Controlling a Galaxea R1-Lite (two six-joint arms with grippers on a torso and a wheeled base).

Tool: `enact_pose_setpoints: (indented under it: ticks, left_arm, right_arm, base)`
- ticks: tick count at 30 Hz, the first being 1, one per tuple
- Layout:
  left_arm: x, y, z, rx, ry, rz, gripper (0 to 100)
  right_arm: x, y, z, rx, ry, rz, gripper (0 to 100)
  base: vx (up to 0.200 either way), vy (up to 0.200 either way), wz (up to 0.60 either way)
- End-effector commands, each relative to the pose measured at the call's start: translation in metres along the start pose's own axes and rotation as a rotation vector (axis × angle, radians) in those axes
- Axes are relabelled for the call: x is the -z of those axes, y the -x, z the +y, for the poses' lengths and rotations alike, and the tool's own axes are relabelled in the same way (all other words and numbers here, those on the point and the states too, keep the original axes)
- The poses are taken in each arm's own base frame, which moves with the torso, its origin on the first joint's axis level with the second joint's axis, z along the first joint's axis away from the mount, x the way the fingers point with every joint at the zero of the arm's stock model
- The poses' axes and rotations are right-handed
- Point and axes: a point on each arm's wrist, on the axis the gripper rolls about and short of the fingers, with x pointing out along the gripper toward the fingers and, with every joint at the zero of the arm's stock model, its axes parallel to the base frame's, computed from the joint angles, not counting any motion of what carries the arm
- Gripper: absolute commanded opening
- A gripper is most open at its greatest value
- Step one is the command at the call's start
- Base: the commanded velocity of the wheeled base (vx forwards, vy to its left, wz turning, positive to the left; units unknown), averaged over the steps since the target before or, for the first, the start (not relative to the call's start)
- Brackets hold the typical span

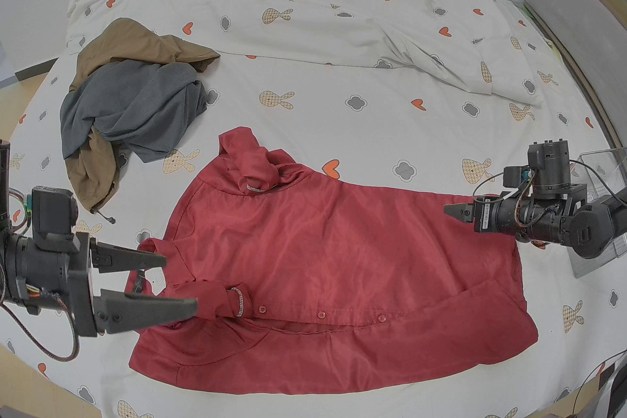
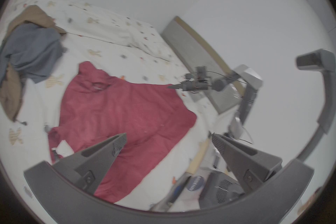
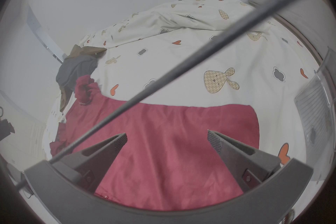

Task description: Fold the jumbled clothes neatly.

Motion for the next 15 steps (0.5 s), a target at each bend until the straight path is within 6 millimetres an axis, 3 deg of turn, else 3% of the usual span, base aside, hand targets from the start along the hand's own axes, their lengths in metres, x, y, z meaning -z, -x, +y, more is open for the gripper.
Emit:
enact_pose_setpoints:
  ticks: [1, 4, 10, 15]
  left_arm:
    - [0.002, 0.002, 0.011, -0.242, 0.063, -0.079, 100]
    - [0.005, 0.003, 0.009, -0.188, 0.047, -0.074, 100]
    - [0.005, 0.009, 0.004, -0.183, -0.022, -0.146, 100]
    - [0.006, 0.012, 0.004, -0.194, -0.04, -0.186, 100]
  right_arm:
    - [-0.006, -0.04, -0.025, 0.074, 0.007, -0.024, 100]
    - [-0.014, -0.042, -0.024, 0.07, 0.039, -0.049, 100]
    - [-0.026, -0.051, -0.03, 0.097, 0.268, -0.071, 100]
    - [-0.032, -0.055, -0.029, 0.099, 0.323, -0.087, 100]
  base:
    - [0.0, 0.0, 0.0]
    - [0.0, 0.0, 0.0]
    - [0.0, 0.0, 0.0]
    - [0.0, 0.0, 0.0]
